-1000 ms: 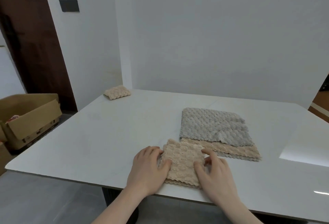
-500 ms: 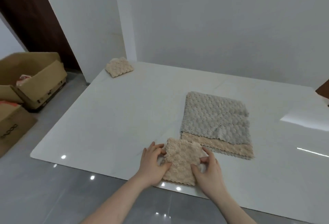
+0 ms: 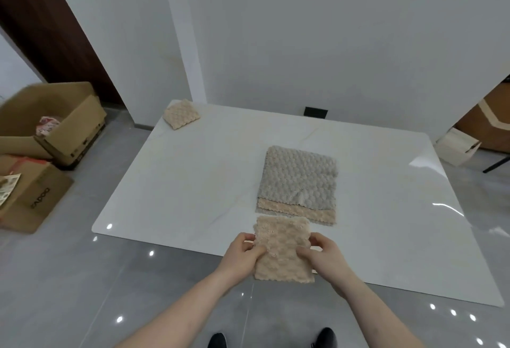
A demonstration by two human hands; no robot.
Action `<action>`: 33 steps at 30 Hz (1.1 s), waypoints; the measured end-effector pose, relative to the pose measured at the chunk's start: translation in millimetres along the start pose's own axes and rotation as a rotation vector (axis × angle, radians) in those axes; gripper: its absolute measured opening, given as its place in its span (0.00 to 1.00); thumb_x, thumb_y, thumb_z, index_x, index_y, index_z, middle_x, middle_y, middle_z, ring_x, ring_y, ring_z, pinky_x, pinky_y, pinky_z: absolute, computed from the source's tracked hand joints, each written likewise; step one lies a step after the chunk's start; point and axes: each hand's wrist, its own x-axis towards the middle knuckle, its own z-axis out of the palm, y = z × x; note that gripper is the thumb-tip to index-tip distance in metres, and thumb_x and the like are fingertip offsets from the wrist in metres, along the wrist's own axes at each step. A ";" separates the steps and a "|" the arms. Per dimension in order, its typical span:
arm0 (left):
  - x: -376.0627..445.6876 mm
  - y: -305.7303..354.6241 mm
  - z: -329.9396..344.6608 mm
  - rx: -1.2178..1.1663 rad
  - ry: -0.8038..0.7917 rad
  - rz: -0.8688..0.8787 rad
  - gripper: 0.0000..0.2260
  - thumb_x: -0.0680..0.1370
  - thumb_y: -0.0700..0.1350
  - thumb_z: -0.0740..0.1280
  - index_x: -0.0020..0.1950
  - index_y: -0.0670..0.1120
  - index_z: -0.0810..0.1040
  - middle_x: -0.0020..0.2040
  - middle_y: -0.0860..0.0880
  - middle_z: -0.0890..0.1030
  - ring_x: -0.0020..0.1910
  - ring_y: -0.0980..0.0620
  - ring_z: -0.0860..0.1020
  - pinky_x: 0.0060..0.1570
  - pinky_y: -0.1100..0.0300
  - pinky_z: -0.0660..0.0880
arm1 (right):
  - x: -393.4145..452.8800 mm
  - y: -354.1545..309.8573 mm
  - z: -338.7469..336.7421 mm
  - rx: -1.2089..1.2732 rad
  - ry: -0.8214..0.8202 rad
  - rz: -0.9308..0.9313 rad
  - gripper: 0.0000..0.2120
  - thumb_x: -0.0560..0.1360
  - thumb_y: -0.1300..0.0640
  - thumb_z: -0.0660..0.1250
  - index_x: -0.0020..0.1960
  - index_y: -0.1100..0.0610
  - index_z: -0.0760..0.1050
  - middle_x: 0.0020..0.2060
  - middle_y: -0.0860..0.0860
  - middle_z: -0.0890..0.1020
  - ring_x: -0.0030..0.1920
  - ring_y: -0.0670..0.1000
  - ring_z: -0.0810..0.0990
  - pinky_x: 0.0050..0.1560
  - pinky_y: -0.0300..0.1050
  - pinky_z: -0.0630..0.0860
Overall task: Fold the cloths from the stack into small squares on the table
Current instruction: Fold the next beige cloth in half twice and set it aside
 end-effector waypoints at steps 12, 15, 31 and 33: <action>16.0 67.9 191.8 0.007 0.157 0.066 0.08 0.79 0.45 0.67 0.53 0.51 0.68 0.55 0.49 0.80 0.38 0.48 0.78 0.31 0.56 0.75 | 46.2 31.2 -193.7 0.030 -0.080 -0.064 0.13 0.75 0.56 0.72 0.58 0.48 0.79 0.49 0.46 0.86 0.44 0.43 0.86 0.42 0.38 0.79; 19.8 92.2 231.9 -0.009 0.170 0.122 0.05 0.81 0.42 0.64 0.50 0.50 0.68 0.51 0.48 0.81 0.30 0.48 0.73 0.26 0.57 0.67 | 62.5 25.6 -238.3 0.014 -0.076 -0.084 0.14 0.75 0.56 0.72 0.59 0.48 0.77 0.49 0.46 0.85 0.43 0.42 0.86 0.39 0.36 0.79; 93.4 154.0 334.3 -0.018 0.042 0.101 0.14 0.81 0.40 0.64 0.57 0.59 0.80 0.36 0.52 0.79 0.31 0.52 0.73 0.30 0.62 0.70 | 145.7 35.1 -349.7 -0.008 -0.021 -0.029 0.19 0.75 0.64 0.69 0.62 0.47 0.76 0.52 0.48 0.86 0.47 0.48 0.87 0.42 0.44 0.82; 103.6 159.8 351.6 0.003 0.028 0.085 0.16 0.80 0.40 0.63 0.59 0.60 0.79 0.38 0.51 0.79 0.32 0.53 0.74 0.30 0.64 0.71 | 159.5 39.5 -369.2 -0.030 0.001 -0.030 0.18 0.75 0.63 0.69 0.62 0.48 0.76 0.52 0.47 0.86 0.47 0.48 0.87 0.41 0.43 0.81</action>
